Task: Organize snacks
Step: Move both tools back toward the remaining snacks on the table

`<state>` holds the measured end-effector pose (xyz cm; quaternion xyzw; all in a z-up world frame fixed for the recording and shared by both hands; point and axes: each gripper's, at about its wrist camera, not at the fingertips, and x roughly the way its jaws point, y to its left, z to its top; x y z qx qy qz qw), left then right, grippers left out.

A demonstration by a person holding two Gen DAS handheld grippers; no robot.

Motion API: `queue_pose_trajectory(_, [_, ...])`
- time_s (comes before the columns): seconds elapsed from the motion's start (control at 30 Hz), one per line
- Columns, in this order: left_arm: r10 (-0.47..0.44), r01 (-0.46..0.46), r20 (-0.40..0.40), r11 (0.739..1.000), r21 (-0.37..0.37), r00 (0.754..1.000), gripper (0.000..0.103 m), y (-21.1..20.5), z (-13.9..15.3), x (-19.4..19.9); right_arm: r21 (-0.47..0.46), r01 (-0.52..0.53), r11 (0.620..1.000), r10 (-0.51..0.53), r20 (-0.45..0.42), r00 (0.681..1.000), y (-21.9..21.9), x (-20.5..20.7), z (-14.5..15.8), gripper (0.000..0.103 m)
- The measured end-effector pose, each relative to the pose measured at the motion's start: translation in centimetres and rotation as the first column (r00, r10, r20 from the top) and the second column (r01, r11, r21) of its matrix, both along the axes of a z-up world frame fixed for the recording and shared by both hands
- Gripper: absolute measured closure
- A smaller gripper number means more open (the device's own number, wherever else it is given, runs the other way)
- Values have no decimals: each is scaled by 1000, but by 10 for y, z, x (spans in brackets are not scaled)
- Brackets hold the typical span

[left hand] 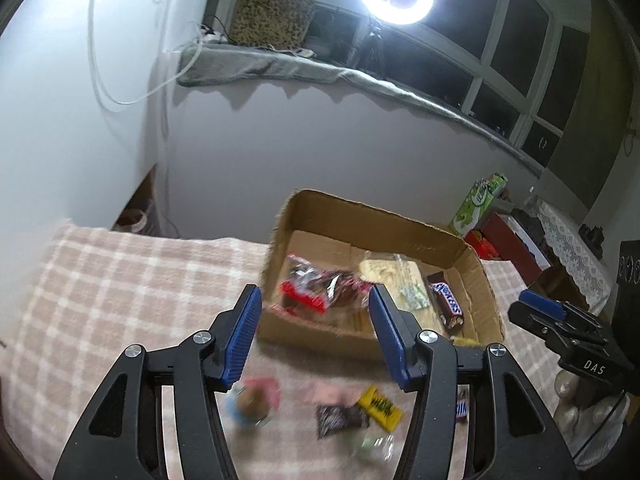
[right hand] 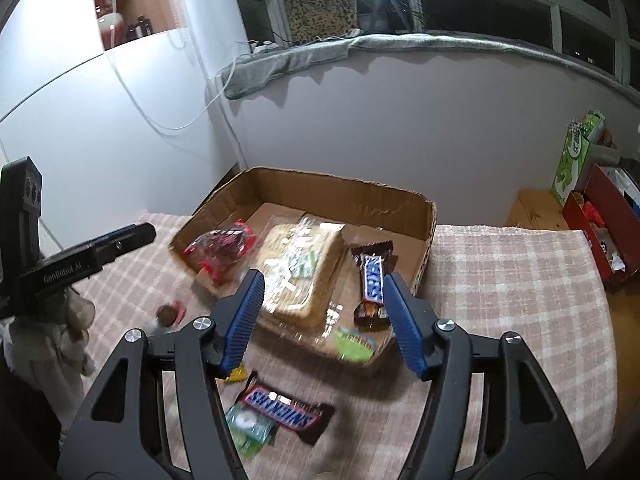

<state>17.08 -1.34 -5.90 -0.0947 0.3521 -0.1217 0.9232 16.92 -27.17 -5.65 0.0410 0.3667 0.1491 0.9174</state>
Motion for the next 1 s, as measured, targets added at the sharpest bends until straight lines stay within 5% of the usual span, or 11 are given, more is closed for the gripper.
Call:
queue_pose_trajectory(0.43, [89, -90, -59, 996, -11, 994, 48, 46, -27, -38, 16, -166, 986, 167, -67, 984, 19, -48, -20, 40])
queue_pose_trajectory(0.53, [74, -76, -87, 997, -13, 993, 48, 44, -40, -34, 13, -205, 979, 206, -99, 974, 23, -43, -30, 53])
queue_pose_trajectory(0.87, [-8, 2, -163, 999, -40, 987, 48, 28, -75, -23, 69, -282, 957, 290, -200, 936, 20, -21, -63, 53])
queue_pose_trajectory(1.0, [-19, 8, -179, 998, -60, 984, 48, 28, -82, -25, 23, -321, 947, 318, -213, 924, 26, -20, -71, 53])
